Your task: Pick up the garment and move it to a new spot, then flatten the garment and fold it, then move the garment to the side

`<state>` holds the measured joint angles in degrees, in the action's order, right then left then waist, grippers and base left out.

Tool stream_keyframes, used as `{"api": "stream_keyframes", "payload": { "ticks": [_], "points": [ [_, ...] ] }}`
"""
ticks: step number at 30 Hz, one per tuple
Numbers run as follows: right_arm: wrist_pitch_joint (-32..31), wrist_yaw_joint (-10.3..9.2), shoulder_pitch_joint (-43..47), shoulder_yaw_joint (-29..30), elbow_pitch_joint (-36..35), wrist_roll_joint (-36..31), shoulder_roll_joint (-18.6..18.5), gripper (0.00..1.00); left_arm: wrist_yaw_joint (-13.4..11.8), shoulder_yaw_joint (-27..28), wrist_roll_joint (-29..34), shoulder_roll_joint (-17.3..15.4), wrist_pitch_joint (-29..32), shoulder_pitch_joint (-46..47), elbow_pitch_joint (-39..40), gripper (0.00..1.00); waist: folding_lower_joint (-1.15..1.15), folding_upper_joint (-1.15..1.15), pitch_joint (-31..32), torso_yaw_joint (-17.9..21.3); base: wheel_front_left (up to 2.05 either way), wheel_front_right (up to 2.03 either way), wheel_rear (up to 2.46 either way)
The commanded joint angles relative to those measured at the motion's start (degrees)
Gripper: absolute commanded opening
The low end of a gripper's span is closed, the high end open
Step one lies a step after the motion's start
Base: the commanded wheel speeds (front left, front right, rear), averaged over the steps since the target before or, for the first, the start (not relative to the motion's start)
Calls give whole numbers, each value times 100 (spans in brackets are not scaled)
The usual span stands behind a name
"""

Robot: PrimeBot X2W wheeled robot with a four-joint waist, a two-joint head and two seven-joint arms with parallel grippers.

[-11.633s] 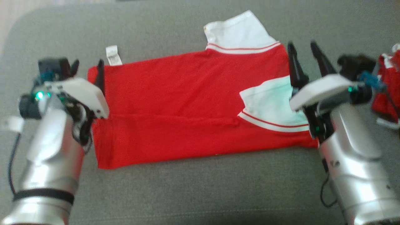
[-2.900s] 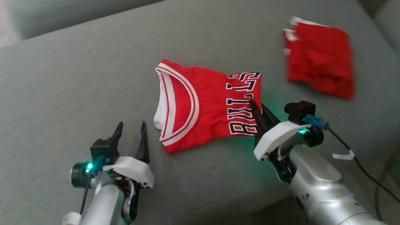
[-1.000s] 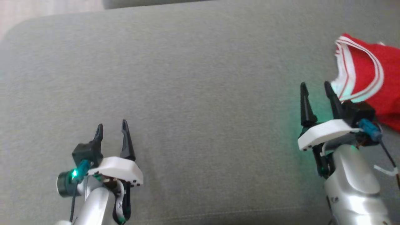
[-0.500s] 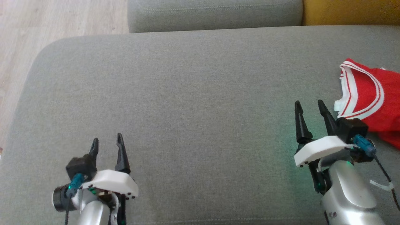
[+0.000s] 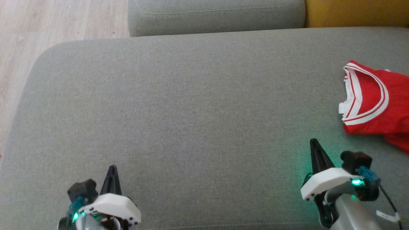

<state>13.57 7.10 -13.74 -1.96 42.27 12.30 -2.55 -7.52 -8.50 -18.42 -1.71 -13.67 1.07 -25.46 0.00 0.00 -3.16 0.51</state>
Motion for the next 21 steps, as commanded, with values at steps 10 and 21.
{"api": "stream_keyframes", "payload": {
  "ticks": [10,21],
  "points": [
    [-158,5,-264,68,-447,708,-20,0,135,168,-640,-28,157,269,285,0,0,0,23,-4,0,0,0],
    [-353,8,-146,147,-713,1503,-22,0,284,311,-1374,-38,358,293,381,0,0,0,53,-9,0,0,0]
  ]
}}
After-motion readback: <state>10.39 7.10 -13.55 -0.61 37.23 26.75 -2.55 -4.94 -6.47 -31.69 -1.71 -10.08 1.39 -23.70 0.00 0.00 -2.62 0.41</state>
